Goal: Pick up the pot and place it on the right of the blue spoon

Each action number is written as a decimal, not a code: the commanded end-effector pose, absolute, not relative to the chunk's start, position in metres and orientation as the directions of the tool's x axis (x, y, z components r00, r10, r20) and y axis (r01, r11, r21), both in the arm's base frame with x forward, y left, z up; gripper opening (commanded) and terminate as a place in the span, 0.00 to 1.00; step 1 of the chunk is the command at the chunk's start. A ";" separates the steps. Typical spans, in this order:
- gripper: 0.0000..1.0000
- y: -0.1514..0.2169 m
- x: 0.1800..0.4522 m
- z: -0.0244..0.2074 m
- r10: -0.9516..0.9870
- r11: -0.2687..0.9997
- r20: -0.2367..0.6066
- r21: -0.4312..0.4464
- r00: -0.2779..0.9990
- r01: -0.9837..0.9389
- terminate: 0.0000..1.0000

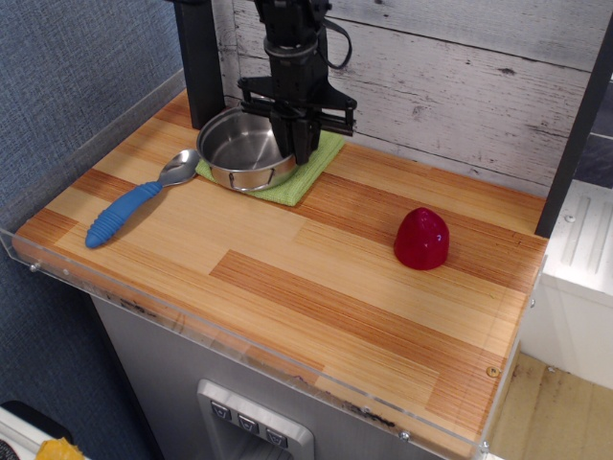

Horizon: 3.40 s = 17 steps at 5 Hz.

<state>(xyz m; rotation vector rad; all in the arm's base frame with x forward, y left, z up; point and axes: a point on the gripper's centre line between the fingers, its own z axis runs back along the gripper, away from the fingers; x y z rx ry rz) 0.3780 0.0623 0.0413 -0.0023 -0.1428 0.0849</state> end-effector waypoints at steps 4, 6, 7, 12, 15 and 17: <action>0.00 0.035 0.286 0.095 0.084 0.993 0.149 -0.094 0.985 -0.070 0.00; 0.00 0.046 0.275 0.071 0.077 0.996 0.062 -0.052 0.995 -0.074 0.00; 0.00 0.056 0.262 0.058 0.090 0.994 0.016 -0.071 0.996 -0.089 0.00; 1.00 0.025 0.272 0.085 -0.109 0.992 0.085 -0.057 0.990 0.114 0.00; 1.00 0.016 0.271 0.139 -0.142 0.990 0.158 0.033 0.977 0.138 0.00; 1.00 0.023 0.264 0.136 -0.059 0.998 0.129 0.024 0.990 0.056 0.00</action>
